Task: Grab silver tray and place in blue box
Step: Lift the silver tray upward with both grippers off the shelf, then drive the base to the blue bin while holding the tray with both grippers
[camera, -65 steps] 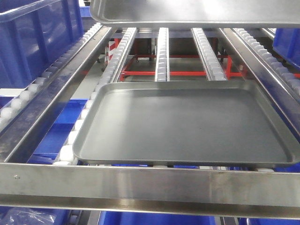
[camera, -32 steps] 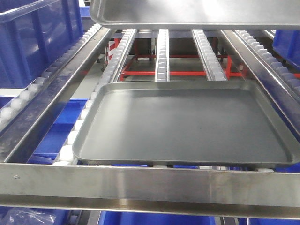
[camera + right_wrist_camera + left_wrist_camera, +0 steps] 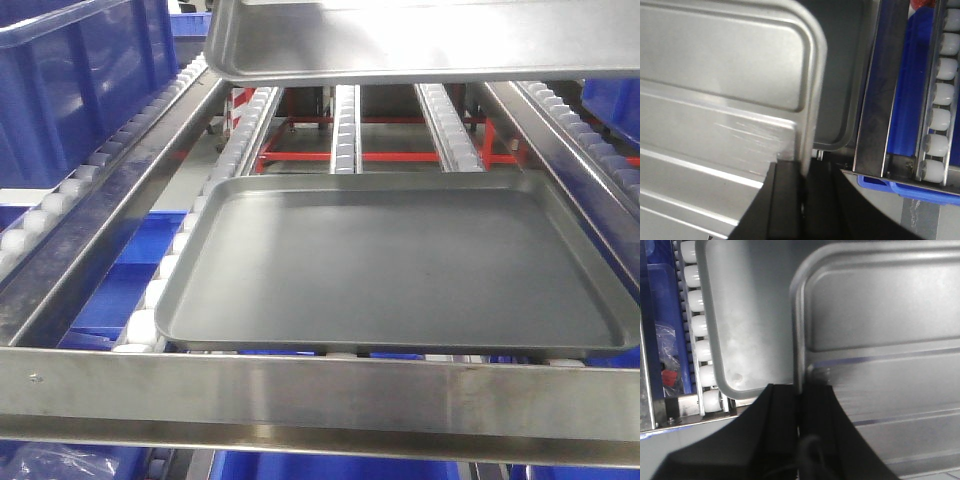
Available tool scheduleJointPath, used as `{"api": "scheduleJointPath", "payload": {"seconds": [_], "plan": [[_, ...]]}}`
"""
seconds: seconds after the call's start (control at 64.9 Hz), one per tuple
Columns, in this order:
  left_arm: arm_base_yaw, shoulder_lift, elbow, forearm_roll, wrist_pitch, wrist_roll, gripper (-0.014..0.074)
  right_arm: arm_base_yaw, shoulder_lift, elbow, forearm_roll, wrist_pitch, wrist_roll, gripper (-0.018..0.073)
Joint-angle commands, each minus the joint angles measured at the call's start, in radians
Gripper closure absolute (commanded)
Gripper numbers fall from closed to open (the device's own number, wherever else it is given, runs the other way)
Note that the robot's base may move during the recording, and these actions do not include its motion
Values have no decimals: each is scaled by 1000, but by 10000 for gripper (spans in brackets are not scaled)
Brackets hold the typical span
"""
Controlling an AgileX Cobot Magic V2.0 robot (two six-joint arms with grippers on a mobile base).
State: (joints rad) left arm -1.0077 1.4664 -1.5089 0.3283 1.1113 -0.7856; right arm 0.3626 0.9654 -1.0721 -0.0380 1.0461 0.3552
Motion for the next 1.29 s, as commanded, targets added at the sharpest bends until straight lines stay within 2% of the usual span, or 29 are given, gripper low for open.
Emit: {"api": "scheduleJointPath", "payload": {"seconds": [0.0,1.279], "plan": [[1,-32,-31,57,3,12,693,-9,-10,-31,-47,-50,-14,503],[1,-32,-31,57,3,12,693,-9,-10,-31,-47,-50,-14,503]]}}
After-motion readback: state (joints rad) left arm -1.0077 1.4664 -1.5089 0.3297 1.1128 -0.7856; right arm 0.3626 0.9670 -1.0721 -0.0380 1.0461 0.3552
